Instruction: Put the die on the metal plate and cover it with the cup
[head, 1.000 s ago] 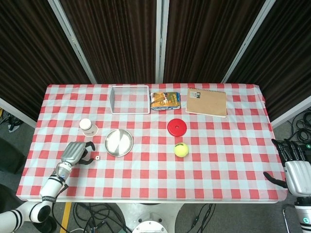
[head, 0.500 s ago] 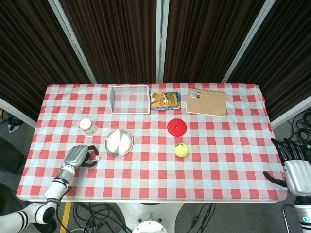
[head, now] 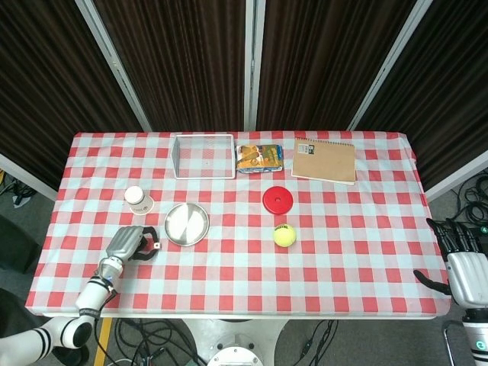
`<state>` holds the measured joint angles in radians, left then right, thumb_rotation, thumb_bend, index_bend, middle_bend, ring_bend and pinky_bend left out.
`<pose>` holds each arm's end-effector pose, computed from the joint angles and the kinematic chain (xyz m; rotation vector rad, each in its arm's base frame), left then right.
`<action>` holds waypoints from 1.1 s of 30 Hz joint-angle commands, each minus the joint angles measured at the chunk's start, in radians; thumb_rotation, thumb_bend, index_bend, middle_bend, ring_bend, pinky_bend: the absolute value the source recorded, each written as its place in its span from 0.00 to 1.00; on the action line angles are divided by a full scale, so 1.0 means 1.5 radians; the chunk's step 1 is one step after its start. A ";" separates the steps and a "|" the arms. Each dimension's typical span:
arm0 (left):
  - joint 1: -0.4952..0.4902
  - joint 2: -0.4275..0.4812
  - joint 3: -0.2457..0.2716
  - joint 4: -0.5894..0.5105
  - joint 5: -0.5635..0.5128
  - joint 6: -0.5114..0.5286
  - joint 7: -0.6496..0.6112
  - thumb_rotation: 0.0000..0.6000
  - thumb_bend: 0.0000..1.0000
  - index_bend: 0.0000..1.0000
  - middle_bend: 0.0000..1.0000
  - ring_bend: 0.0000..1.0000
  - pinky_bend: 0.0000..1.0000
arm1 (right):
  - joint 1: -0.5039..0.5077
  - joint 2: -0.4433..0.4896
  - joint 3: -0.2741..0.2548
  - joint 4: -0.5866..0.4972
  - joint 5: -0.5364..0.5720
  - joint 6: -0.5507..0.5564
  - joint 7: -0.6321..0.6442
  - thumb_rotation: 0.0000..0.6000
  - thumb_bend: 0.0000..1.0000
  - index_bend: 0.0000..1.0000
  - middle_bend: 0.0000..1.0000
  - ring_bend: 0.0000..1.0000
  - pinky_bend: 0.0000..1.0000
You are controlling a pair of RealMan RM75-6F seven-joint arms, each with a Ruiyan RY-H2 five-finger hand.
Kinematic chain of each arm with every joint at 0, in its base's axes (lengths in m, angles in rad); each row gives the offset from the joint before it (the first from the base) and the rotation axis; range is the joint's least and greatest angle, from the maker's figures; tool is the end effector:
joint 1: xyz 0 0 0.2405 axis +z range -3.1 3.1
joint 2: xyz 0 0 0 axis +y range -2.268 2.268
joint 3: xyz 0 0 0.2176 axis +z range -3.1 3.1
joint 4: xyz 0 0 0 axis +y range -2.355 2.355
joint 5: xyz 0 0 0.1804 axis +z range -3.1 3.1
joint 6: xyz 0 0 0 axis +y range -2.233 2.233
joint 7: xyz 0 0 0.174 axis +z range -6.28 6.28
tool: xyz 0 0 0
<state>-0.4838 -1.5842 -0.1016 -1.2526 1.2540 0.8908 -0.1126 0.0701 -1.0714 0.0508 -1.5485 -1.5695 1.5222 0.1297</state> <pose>-0.2335 0.2972 -0.0118 -1.6422 -1.3889 -0.8491 -0.2675 -0.2024 0.1891 1.4057 -0.8714 0.9693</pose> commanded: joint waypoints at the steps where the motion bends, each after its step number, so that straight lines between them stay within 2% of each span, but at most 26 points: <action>1: -0.008 0.014 -0.018 -0.020 0.009 0.021 -0.001 1.00 0.39 0.55 0.98 0.94 1.00 | -0.001 0.000 0.000 -0.002 0.000 0.002 -0.002 1.00 0.03 0.02 0.16 0.00 0.08; 6: -0.047 0.019 -0.047 -0.026 -0.002 -0.006 0.013 1.00 0.39 0.55 0.98 0.94 1.00 | 0.000 -0.003 0.000 -0.001 0.003 -0.002 -0.002 1.00 0.03 0.02 0.16 0.00 0.08; 12: -0.107 -0.023 -0.079 0.013 -0.046 -0.053 0.060 1.00 0.39 0.54 0.97 0.94 1.00 | -0.003 0.000 -0.001 -0.004 0.002 0.003 -0.007 1.00 0.03 0.02 0.16 0.00 0.08; 17: -0.142 -0.045 -0.083 0.032 -0.092 -0.103 0.094 1.00 0.38 0.44 0.90 0.91 0.99 | -0.009 0.005 -0.001 -0.007 0.004 0.012 -0.005 1.00 0.03 0.02 0.16 0.00 0.08; 19: -0.147 -0.047 -0.081 0.033 -0.107 -0.109 0.110 1.00 0.31 0.37 0.85 0.88 0.96 | -0.011 0.005 -0.001 -0.006 0.004 0.014 -0.004 1.00 0.03 0.02 0.16 0.00 0.08; 22: -0.139 -0.038 -0.078 0.005 -0.113 -0.083 0.122 1.00 0.20 0.27 0.77 0.81 0.91 | -0.012 0.003 0.000 -0.003 0.005 0.017 -0.001 1.00 0.03 0.02 0.16 0.00 0.08; 24: -0.117 -0.012 -0.076 -0.041 -0.104 -0.045 0.116 1.00 0.17 0.24 0.71 0.75 0.86 | -0.011 0.001 0.001 0.000 0.004 0.016 0.000 1.00 0.03 0.02 0.16 0.00 0.08; 29: -0.046 0.055 -0.069 -0.131 -0.070 0.077 0.090 1.00 0.17 0.26 0.66 0.69 0.79 | -0.009 0.000 0.001 0.004 -0.004 0.018 0.000 1.00 0.03 0.02 0.17 0.00 0.09; 33: 0.011 0.094 -0.065 -0.146 -0.059 0.158 0.055 1.00 0.17 0.35 0.65 0.66 0.76 | -0.008 0.000 0.003 0.006 -0.005 0.022 -0.002 1.00 0.03 0.02 0.17 0.00 0.09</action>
<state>-0.5338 -1.4969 -0.2063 -1.4355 1.1427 1.0470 0.0125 0.0575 -1.0719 0.0550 -1.5405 -1.5773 1.5547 0.1274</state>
